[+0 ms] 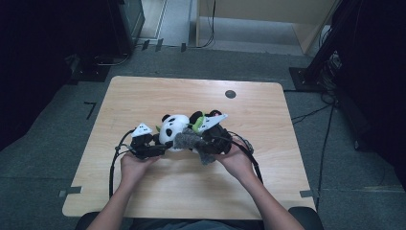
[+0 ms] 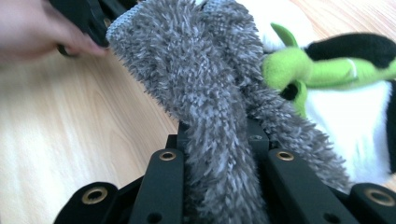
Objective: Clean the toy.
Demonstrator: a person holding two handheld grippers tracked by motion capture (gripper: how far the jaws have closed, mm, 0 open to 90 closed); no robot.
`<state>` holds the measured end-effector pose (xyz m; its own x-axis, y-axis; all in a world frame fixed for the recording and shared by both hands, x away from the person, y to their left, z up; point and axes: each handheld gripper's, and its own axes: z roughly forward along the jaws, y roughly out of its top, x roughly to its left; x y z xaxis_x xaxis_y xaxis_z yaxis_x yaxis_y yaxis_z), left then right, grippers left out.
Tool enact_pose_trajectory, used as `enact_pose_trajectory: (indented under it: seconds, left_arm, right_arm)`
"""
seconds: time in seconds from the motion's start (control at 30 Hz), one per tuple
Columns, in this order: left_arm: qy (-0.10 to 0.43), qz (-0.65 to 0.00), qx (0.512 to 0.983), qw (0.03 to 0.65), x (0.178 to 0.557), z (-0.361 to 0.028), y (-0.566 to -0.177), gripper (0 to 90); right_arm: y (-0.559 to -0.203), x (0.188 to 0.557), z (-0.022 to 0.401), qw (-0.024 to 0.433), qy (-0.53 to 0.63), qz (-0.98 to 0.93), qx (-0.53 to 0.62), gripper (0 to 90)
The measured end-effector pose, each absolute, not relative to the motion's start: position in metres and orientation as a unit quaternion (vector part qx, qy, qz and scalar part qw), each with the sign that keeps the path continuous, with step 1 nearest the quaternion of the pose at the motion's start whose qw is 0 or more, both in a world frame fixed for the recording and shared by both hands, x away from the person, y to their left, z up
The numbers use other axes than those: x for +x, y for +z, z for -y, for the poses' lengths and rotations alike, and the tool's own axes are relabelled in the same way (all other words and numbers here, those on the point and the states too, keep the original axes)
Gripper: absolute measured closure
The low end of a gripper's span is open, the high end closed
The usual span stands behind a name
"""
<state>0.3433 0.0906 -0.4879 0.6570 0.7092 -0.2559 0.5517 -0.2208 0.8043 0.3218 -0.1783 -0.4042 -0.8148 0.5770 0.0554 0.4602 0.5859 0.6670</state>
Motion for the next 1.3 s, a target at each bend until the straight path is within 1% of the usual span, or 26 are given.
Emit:
enact_pose_trajectory:
  seconds: [0.13,0.27,0.4,0.67,0.93,1.2,1.3]
  left_arm:
    - [0.085,-0.407,0.777,0.473,0.342,-0.090,-0.488,36.2]
    - [0.085,-0.407,0.777,0.472,0.342,-0.090,-0.488,35.8]
    - [0.084,-0.409,0.775,0.475,0.342,-0.090,-0.487,35.5]
    - [0.086,-0.409,0.774,0.475,0.342,-0.090,-0.487,35.4]
    - [0.082,-0.414,0.773,0.474,0.342,-0.090,-0.488,35.2]
    - [0.078,-0.412,0.776,0.472,0.343,-0.091,-0.488,35.6]
    - [0.078,-0.412,0.776,0.471,0.343,-0.091,-0.488,36.1]
  right_arm:
    - [-0.397,0.323,0.167,0.075,0.367,-0.881,0.290,76.1]
    - [-0.387,0.328,0.149,0.086,0.379,-0.876,0.287,75.9]
    - [-0.382,0.342,0.130,0.099,0.384,-0.869,0.296,75.5]
    - [-0.398,0.365,0.100,0.105,0.364,-0.875,0.301,75.0]
    - [-0.409,0.364,0.095,0.101,0.362,-0.881,0.289,75.0]
    - [-0.417,0.350,0.102,0.105,0.353,-0.890,0.269,75.7]
    - [-0.419,0.344,0.109,0.097,0.351,-0.891,0.272,76.1]
